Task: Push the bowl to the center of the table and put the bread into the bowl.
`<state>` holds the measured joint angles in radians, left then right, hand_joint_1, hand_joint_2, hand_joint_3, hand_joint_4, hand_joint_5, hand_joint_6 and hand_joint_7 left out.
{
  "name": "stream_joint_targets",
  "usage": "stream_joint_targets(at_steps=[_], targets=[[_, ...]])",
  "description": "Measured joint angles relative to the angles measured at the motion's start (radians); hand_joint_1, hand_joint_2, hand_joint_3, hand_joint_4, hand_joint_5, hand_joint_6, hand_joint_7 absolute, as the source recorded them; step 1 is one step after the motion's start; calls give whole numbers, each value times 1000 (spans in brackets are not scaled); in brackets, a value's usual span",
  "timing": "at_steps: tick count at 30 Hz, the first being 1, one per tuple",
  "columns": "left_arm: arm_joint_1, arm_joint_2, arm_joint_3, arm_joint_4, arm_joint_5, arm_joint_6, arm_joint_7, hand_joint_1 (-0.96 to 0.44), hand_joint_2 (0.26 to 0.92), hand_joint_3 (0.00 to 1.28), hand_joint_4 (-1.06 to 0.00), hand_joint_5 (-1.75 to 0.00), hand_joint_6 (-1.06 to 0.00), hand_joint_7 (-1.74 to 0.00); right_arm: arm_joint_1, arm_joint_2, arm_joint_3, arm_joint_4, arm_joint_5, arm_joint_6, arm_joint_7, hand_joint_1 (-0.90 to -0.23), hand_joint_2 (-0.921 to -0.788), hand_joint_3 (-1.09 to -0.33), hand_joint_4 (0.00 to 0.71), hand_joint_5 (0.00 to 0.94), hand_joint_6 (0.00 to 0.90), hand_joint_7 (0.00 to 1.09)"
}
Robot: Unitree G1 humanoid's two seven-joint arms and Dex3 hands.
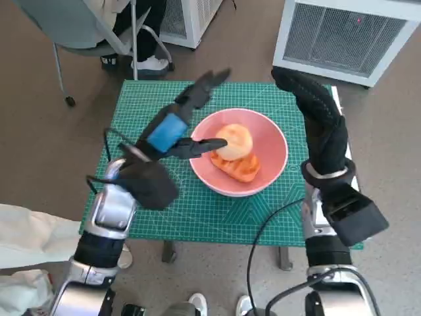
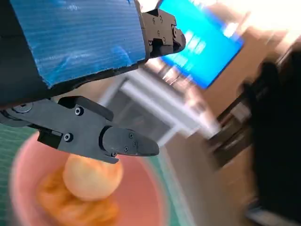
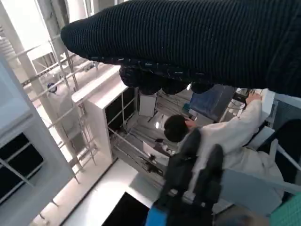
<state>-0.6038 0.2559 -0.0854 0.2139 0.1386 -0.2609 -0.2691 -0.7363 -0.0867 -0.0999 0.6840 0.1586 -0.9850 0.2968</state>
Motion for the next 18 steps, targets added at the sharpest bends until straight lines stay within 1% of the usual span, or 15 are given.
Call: stream_joint_targets(at_steps=[4,7,18], targets=[[25,-44,26,0,-55,-62,28,-383,921,249,-164,-57,-106,-214,-6,2,0,-10,-7,10,-16,-552,-921,-849,183,302,-1,735],[36,-61,34,0,-69,-86,43,-374,921,257,-176,-56,-120,-222,-12,5,1,-20,-8,18,-24,-547,-921,-851,186,293,-1,741],[71,-67,56,-9,-82,-92,56,-337,921,275,-183,-42,-138,-245,-17,5,1,-49,-6,34,-27,-551,-921,-847,197,273,-1,746]])
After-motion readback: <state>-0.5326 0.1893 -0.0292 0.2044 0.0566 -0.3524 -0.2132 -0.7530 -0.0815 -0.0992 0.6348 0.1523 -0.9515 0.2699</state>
